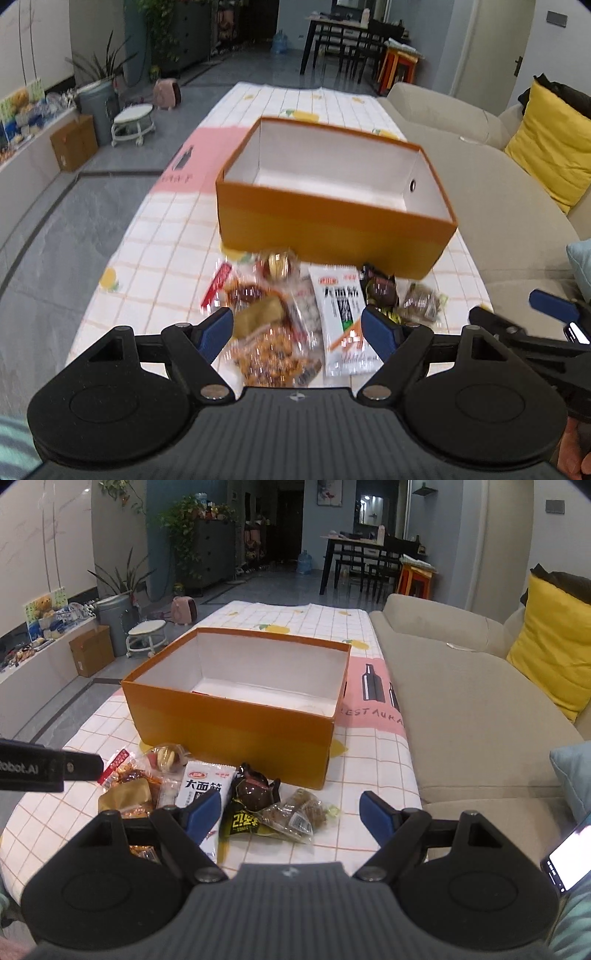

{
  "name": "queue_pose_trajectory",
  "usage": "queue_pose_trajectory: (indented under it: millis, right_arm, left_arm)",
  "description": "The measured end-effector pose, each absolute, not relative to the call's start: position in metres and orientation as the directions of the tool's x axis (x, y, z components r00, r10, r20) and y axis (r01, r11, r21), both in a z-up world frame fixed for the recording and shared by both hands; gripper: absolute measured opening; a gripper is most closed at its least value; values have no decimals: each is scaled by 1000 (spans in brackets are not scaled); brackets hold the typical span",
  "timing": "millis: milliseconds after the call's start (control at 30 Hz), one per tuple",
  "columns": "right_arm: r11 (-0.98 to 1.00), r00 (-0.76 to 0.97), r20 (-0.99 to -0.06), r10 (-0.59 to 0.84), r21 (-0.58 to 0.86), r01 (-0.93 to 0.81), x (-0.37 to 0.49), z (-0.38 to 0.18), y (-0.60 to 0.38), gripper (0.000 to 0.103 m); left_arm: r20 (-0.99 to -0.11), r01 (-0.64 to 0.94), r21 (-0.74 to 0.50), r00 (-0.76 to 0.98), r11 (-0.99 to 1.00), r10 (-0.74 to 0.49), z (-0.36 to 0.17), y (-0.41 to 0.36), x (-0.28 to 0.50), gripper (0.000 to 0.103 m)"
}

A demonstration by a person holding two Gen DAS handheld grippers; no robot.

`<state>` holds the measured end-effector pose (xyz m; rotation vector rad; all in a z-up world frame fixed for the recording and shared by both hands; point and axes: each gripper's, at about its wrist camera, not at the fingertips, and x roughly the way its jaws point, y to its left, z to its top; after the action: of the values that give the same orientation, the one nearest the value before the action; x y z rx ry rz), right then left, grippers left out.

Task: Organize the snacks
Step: 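Grasp the gold-label peanut bag with the left tool while the right tool grasps the clear meat bag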

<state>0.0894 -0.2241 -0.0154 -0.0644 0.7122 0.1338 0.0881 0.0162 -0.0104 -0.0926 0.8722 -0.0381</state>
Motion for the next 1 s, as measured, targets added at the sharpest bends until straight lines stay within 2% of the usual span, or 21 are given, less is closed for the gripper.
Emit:
queue_pose_trajectory:
  millis: [267,567,1000]
  right_arm:
    - [986,765,-628,144,25,-165,83,-21,-243,79]
    - [983,695,-696,178,99,-153,100,-59,-245,77]
    - [984,668,-725,171,159,-79,139,-94,-250,77]
  left_arm:
    - [-787,-14,-98,613,995,-69,-30,21,82,91]
    - [-830,-186,-209,553,960,-73,-70,50,98,91]
    - [-870,-231,-181,492,956,-46,-110,41,123,91]
